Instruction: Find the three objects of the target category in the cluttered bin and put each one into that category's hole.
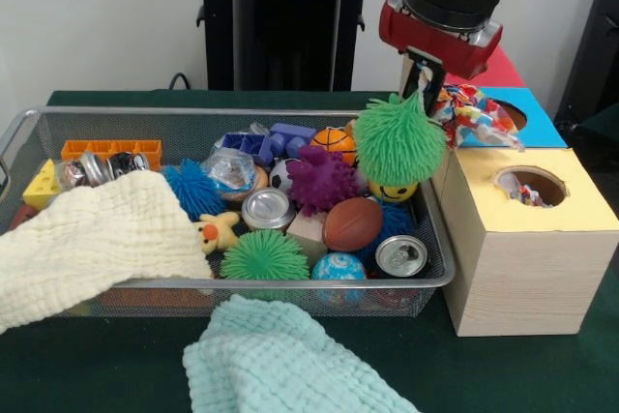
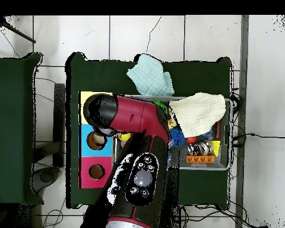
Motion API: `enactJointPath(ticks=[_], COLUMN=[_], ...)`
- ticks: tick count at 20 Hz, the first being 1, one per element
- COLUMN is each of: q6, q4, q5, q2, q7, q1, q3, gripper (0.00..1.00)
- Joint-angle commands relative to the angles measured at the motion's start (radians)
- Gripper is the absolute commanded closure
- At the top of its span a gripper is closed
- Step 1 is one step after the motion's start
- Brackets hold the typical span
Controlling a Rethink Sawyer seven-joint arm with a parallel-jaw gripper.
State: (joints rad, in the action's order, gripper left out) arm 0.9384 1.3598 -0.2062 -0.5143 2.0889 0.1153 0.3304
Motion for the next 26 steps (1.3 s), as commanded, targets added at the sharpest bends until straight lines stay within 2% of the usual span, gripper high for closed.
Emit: enactJointPath(ticks=[1,7,15,26], q6=[0.064,-0.004,-0.012,-0.039], q4=[-0.028,-0.005,-0.059,-0.102], q5=[-0.021,-0.027,-0.023,-0.019], q2=[0.035,0.059,0.081,0.096], q7=[0.205,0.202,0.149,0.137], q1=[0.0,0.005,-0.027,-0.038], q3=[-0.056,-0.071,-0.091,-0.09], gripper=[1.0,1.0,1.0,1.0])
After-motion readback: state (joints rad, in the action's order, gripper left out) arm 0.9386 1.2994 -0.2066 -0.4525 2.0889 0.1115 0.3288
